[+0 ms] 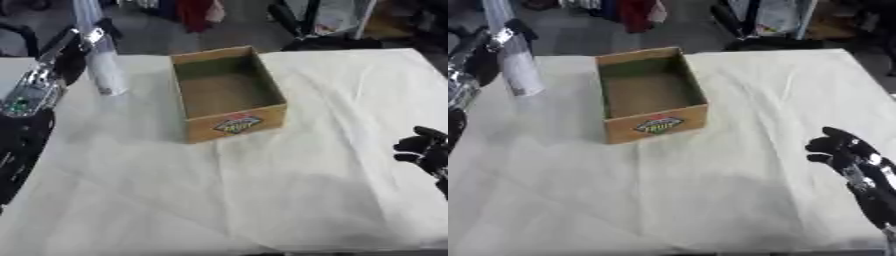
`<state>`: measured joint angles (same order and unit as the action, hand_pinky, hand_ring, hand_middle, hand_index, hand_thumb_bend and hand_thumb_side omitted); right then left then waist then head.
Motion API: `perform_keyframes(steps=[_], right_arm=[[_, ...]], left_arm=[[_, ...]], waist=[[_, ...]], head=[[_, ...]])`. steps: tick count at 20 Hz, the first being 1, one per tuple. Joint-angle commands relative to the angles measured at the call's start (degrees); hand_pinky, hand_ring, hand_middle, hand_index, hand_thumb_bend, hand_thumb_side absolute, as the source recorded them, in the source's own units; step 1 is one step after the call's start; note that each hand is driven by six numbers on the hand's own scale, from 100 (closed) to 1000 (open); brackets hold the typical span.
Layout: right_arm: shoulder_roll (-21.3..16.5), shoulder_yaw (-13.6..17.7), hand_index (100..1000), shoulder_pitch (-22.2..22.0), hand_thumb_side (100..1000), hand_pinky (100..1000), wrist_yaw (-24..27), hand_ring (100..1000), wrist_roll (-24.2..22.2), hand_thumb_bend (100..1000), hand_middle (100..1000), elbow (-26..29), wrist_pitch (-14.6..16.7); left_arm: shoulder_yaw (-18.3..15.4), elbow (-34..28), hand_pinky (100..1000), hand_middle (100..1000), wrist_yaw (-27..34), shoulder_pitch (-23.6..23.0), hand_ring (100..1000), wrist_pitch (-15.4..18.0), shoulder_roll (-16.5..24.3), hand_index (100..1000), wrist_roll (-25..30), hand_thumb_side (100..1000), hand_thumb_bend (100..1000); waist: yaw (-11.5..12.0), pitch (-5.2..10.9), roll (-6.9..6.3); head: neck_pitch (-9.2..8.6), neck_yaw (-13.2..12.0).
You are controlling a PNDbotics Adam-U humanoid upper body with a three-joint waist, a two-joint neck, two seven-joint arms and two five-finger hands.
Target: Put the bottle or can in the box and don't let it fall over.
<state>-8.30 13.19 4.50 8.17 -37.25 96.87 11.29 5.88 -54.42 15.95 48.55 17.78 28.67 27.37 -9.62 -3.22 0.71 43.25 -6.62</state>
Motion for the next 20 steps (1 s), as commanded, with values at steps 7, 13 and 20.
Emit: perform_keyframes(steps=[7,13,20], right_arm=[[0.96,-1.76,884,1.58,579,783,0.84,798,-1.85,100,724,0.39,-1.05],[1.9,-2.44,884,2.4,578,784,1.2,798,-2.73,100,724,0.65,-1.78],[2.09,-2.38,881,2.69,581,784,1.27,798,-2.78,100,723,0.82,-2.04]], left_arm=[[2.11,0.12,466,167,-10.61,6.52,375,13.48,-6.14,647,2.17,672,100],[-0.27,4.92,633,384,-20.77,5.92,569,16.55,-8.77,796,-16.22,566,100],[0.99,8.34,850,875,-38.16,4.36,964,17.35,-10.21,1000,-20.13,942,142]], waist=[[-2.88,0.82,0.28],[-4.38,0.49,0.48],[-4.73,0.16,0.45]], head=[[-0.89,-2.6],[-1.16,-2.48],[-1.43,-2.3]])
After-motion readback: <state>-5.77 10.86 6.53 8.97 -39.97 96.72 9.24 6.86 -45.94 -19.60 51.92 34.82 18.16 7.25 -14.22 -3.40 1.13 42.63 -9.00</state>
